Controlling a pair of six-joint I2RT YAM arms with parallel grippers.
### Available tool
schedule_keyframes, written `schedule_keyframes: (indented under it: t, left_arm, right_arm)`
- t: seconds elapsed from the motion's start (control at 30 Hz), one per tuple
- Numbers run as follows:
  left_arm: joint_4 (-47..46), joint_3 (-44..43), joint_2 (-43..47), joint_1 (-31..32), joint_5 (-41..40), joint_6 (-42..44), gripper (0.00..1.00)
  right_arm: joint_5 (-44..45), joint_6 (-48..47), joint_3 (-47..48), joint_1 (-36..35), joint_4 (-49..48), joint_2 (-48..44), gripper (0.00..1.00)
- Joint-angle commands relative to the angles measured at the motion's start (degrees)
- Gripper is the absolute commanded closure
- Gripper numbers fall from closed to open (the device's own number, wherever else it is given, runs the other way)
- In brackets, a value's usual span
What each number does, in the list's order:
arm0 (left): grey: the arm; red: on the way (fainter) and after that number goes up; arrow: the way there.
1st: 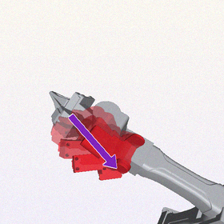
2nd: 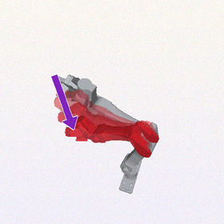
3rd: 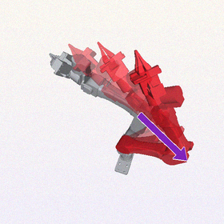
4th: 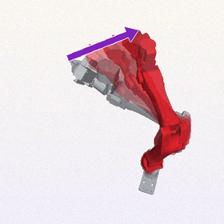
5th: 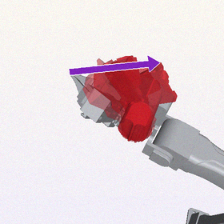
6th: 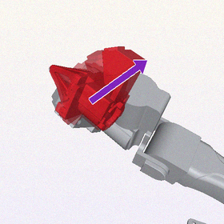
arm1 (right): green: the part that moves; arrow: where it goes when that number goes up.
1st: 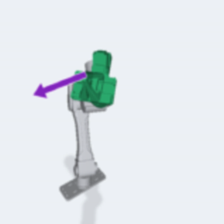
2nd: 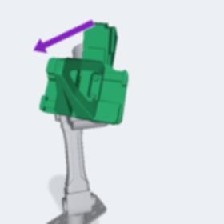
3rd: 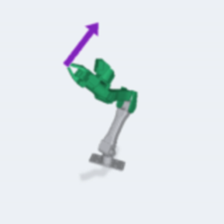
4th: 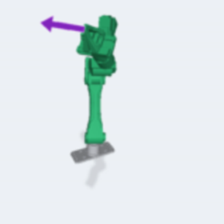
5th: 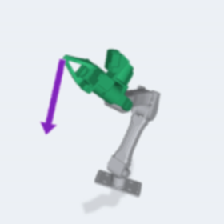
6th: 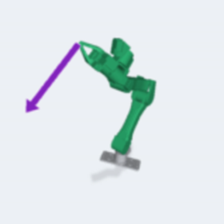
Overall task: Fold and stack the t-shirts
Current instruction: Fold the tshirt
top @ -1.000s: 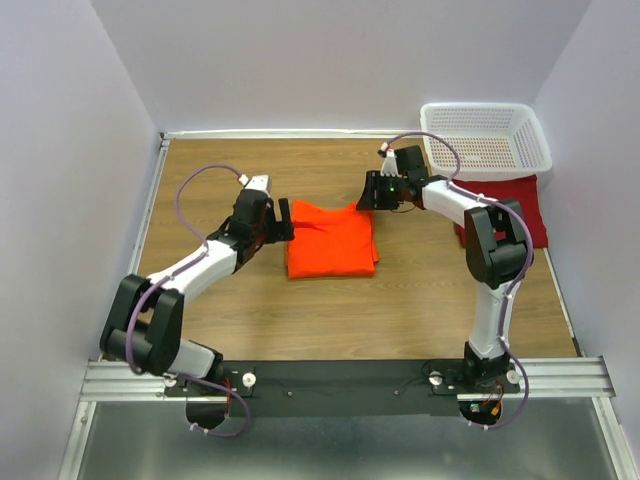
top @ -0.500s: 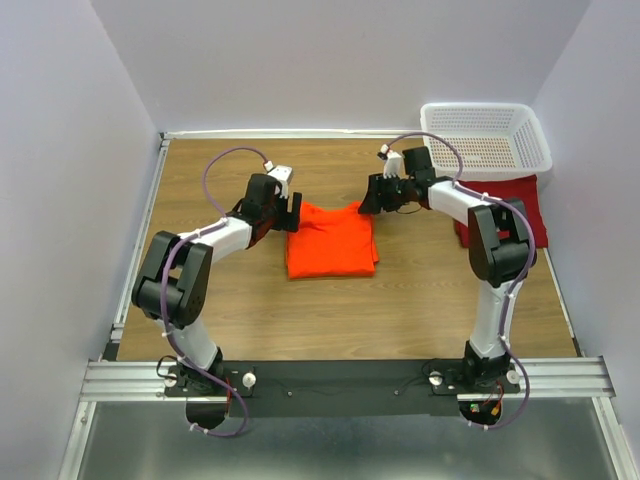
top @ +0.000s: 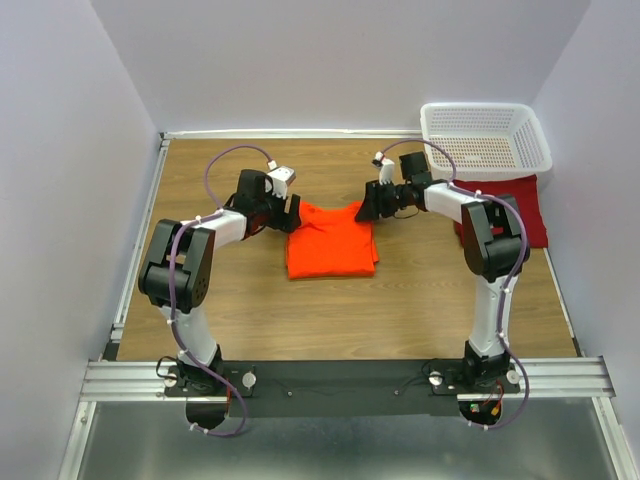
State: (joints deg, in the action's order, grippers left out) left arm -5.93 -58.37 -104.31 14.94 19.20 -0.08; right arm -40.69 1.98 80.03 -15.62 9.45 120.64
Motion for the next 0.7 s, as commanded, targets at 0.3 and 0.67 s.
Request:
schedule_keyframes:
  t: [0.3,0.67]
  left_arm:
    - [2.59,-4.12,-3.96,-1.58,10.24,6.22,0.22]
    - [4.79,-5.79,-4.85,-2.46,14.10,7.55,0.58]
  right_arm:
    - [-4.84,-0.84,2.76,1.29,-0.75,3.37,0.58]
    - [-5.46,-0.31,3.03,1.38,-0.75,3.03,0.83]
